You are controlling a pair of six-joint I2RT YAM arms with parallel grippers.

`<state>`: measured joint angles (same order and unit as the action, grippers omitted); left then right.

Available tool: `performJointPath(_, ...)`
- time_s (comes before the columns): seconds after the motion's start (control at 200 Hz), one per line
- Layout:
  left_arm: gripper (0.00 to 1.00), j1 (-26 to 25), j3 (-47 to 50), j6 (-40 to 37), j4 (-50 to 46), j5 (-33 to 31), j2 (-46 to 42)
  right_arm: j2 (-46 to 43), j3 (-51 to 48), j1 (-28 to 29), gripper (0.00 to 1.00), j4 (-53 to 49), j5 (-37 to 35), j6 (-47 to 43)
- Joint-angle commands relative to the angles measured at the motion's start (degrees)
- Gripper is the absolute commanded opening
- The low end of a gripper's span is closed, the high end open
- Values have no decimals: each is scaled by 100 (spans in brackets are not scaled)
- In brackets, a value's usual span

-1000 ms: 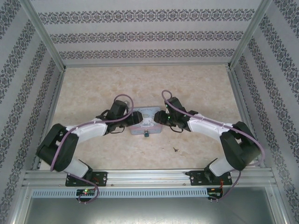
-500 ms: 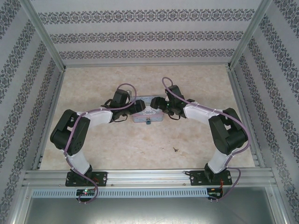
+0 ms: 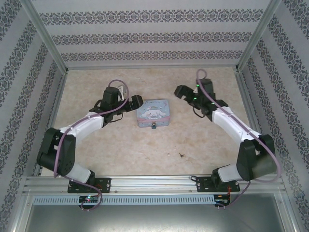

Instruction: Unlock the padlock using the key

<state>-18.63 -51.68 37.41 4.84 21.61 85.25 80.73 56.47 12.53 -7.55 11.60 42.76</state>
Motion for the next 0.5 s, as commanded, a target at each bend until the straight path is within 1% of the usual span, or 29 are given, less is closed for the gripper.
performJointPath(0.0, 100, 25, -213, -229, -480, -145, -352, -79, -395, -727, 98, 19, 1019, 255)
performJointPath(0.055, 100, 27, -283, -180, -632, -221, -484, -119, -348, -754, 98, -293, 1088, -114)
performJointPath(0.115, 100, 28, -354, -134, -800, -285, -591, -210, -429, -753, 98, -495, 1345, -399)
performJointPath(0.17, 100, 26, -351, -2, -877, -368, -676, -313, -541, -712, 90, -789, 1475, -584)
performJointPath(0.215, 100, 29, -331, 107, -910, -419, -758, -414, -644, -642, 86, -1009, 1499, -727)
performJointPath(0.31, 100, 26, -299, 361, -969, -409, -877, -727, -998, -262, 81, -1646, 1100, -1003)
performJointPath(0.355, 100, 26, -318, 532, -1092, -459, -896, -862, -1178, -79, 80, -1853, 884, -1041)
performJointPath(0.42, 100, 24, -326, 740, -1186, -473, -898, -1067, -1523, 275, 78, -2017, 631, -959)
performJointPath(0.495, 100, 21, -254, 1179, -1267, -603, -888, -1278, -1973, 742, 77, -2015, 382, -700)
